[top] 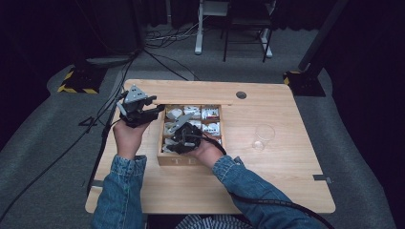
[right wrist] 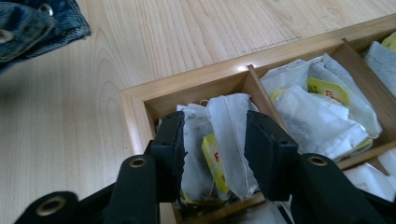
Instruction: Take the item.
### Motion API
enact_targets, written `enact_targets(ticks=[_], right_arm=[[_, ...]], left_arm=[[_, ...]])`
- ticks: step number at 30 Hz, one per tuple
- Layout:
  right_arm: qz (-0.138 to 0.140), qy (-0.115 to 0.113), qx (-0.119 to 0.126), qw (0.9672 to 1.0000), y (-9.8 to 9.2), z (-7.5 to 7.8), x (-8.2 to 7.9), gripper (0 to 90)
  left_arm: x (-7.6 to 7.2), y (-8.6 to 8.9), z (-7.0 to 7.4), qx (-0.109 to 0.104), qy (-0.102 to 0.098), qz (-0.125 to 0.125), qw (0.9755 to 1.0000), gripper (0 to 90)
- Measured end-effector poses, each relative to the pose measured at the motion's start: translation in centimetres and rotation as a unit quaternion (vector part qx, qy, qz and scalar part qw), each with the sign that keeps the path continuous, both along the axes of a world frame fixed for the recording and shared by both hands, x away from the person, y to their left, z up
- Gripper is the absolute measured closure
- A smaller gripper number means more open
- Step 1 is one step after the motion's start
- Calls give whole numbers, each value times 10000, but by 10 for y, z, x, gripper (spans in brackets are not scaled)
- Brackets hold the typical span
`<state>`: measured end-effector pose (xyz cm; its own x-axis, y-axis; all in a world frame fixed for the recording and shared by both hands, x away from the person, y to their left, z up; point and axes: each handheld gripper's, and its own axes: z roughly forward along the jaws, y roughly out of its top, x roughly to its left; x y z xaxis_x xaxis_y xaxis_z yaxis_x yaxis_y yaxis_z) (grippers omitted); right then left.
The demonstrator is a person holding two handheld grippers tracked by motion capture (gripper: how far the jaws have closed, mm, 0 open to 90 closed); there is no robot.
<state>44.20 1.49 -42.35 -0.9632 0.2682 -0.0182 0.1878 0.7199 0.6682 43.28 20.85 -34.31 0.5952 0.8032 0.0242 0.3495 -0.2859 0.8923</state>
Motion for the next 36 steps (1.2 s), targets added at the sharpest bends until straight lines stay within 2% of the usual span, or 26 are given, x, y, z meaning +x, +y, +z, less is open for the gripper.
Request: enact_targets(ticks=[5, 10, 14, 17, 29, 36], right_arm=[[-33, -5, -117, 9999, 5, -3, 3, 617], [-42, -131, -274, 9995, 8, -6, 5, 687], [-21, -224, -296, 9993, 7, -4, 4, 827], [8, -342, -280, 9990, 6, -1, 1, 890], [-23, -553, 17, 9985, -4, 17, -6, 898], [-131, -521, 307, 9981, -16, 28, -8, 898]], left_arm=[[0, 0, 0, -12, 10, -7, 10000, 542], [0, 0, 0, -41, 28, -7, 10000, 541], [0, 0, 0, -40, 25, -13, 10000, 541], [1, 0, 0, -46, 25, -13, 10000, 541], [1, 0, -1, 2, 32, -22, 10000, 536], [1, 0, -1, -4, 61, -16, 10000, 534]])
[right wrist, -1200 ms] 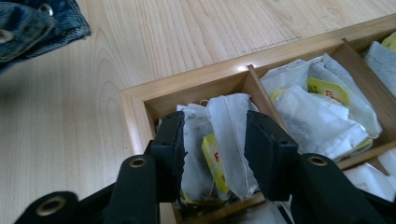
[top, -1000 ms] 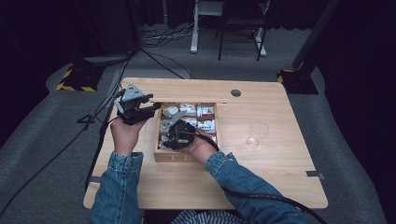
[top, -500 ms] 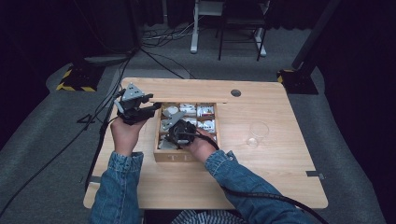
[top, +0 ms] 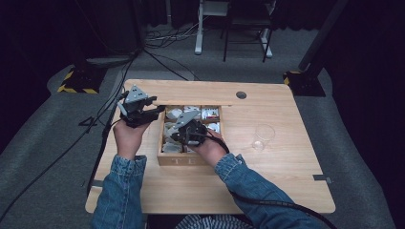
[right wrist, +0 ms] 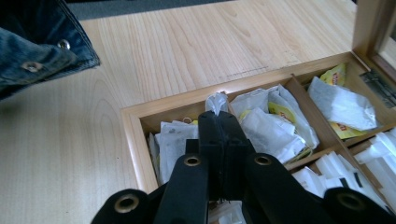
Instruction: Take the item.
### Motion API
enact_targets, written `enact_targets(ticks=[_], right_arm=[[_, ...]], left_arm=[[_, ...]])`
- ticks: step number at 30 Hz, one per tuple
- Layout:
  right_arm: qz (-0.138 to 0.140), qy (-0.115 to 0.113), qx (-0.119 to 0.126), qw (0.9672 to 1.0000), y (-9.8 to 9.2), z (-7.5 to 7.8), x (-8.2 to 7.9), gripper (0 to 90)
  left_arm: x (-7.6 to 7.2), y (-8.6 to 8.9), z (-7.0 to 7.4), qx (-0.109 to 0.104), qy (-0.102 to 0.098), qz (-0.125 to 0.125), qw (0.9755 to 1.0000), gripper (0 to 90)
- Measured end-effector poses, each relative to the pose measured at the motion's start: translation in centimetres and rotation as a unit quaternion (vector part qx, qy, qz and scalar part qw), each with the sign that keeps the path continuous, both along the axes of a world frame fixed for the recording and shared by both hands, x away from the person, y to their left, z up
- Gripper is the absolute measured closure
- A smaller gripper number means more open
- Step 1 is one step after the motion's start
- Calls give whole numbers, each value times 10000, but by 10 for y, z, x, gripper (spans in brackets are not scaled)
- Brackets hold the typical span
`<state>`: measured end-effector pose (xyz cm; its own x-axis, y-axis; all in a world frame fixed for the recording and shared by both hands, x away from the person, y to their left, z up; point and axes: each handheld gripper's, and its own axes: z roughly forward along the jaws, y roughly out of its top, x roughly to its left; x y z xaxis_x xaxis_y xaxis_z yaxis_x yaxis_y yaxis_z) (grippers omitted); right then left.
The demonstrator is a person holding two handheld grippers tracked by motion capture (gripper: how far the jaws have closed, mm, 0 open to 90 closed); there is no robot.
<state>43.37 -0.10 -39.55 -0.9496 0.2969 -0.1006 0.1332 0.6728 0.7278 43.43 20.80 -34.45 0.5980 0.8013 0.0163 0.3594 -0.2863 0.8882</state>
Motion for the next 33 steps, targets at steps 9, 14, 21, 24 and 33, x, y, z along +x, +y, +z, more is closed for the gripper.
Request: enact_targets(ticks=[9, 14, 21, 24, 33], right_arm=[[-57, 106, 451, 9989, -23, 15, -5, 898], [-132, 110, 629, 9979, -40, 23, -9, 898], [-286, 61, 791, 9964, -66, 31, -16, 899], [-384, 57, 870, 9955, -77, 35, -17, 899], [-715, -36, 982, 9926, -109, 42, -18, 899]], left_arm=[[1, 0, -1, 28, 31, -5, 10000, 530], [2, 0, -1, 25, 25, 1, 10000, 530], [2, -1, -1, 34, 23, 11, 10000, 529], [2, -1, -1, 34, 23, 13, 10000, 529], [3, 0, -1, 14, 35, 7, 10000, 529]])
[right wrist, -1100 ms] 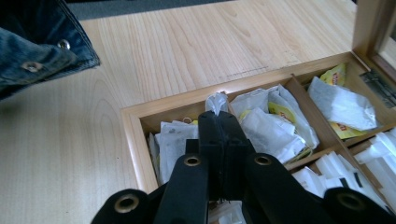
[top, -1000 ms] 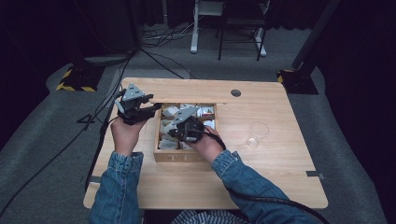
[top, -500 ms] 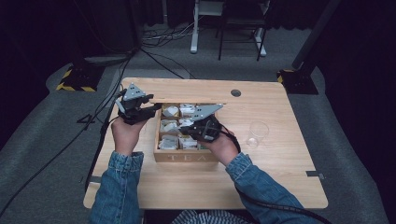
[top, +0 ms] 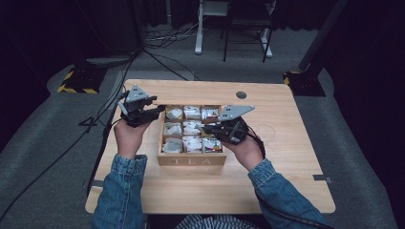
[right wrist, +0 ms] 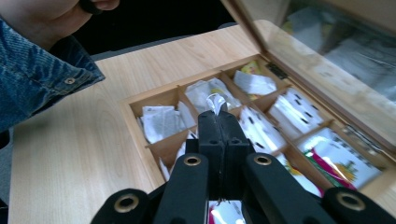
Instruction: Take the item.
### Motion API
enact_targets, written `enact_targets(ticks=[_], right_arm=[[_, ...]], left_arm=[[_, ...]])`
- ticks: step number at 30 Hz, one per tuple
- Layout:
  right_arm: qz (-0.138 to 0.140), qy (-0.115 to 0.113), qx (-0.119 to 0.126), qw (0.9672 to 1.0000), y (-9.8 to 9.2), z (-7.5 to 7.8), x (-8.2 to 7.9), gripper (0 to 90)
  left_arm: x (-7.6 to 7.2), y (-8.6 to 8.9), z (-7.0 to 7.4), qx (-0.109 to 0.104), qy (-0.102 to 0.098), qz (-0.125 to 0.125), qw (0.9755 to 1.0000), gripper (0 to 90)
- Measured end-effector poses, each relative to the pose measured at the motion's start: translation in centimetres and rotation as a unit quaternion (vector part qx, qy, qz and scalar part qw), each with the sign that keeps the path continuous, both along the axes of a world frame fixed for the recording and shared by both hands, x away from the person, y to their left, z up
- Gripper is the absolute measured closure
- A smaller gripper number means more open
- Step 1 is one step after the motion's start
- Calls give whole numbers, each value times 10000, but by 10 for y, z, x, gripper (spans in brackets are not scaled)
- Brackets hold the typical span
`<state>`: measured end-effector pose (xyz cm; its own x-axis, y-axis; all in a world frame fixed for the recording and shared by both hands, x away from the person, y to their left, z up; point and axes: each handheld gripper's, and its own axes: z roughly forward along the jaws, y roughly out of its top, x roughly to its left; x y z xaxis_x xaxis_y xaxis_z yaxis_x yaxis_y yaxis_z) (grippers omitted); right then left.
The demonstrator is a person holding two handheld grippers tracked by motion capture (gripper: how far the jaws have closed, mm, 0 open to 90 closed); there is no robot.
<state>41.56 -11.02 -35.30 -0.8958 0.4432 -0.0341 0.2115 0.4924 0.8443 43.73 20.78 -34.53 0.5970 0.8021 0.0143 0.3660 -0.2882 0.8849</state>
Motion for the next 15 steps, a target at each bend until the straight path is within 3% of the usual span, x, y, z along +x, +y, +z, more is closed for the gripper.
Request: enact_targets(ticks=[15], right_arm=[[-448, -59, 84, 9989, -44, 7, 3, 899]], left_arm=[[0, -1, -1, 29, 37, 9, 10000, 528]])
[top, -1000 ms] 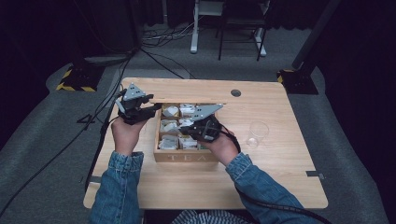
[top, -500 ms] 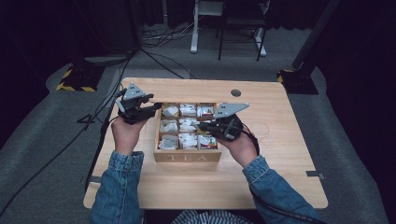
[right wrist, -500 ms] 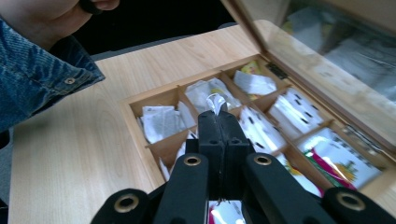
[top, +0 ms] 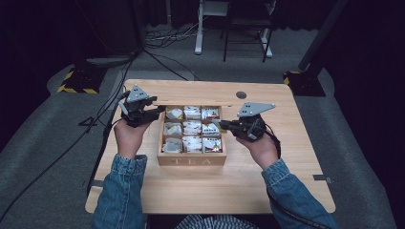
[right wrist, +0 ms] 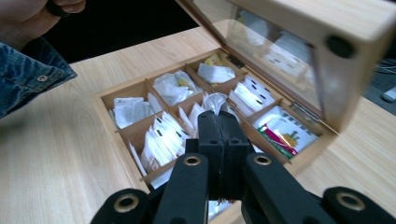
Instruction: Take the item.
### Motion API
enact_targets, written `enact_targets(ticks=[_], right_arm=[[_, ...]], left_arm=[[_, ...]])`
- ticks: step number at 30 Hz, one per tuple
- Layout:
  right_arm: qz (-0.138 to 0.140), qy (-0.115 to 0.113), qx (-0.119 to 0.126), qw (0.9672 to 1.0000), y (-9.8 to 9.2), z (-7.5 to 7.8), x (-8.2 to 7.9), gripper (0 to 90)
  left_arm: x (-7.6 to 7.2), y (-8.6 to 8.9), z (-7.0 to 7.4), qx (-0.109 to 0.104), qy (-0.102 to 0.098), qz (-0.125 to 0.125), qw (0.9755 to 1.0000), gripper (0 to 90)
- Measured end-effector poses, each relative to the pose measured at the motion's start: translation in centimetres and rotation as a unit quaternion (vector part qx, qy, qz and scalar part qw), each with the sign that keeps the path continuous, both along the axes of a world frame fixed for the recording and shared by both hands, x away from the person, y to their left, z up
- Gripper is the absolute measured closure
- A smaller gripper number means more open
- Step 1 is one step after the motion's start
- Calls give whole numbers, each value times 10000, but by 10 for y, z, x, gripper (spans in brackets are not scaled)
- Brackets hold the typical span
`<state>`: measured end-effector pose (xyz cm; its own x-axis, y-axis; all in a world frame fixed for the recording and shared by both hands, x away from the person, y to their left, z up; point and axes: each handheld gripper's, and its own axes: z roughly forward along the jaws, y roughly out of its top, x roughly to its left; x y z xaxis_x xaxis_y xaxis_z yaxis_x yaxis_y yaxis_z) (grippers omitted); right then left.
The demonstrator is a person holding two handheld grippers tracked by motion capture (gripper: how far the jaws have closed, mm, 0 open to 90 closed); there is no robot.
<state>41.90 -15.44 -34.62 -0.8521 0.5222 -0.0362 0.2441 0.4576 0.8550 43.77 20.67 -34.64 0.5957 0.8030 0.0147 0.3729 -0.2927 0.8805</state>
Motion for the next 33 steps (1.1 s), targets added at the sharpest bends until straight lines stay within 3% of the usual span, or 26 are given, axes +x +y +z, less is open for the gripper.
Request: enact_targets(ticks=[17, 33], right_arm=[[-586, -32, 172, 9981, -46, -2, 6, 900], [-1232, -40, 256, 9920, -88, -10, 16, 899]], left_arm=[[1, 0, 1, -15, 2, 7, 10000, 528], [4, 1, 2, -55, -2, 4, 10000, 527]])
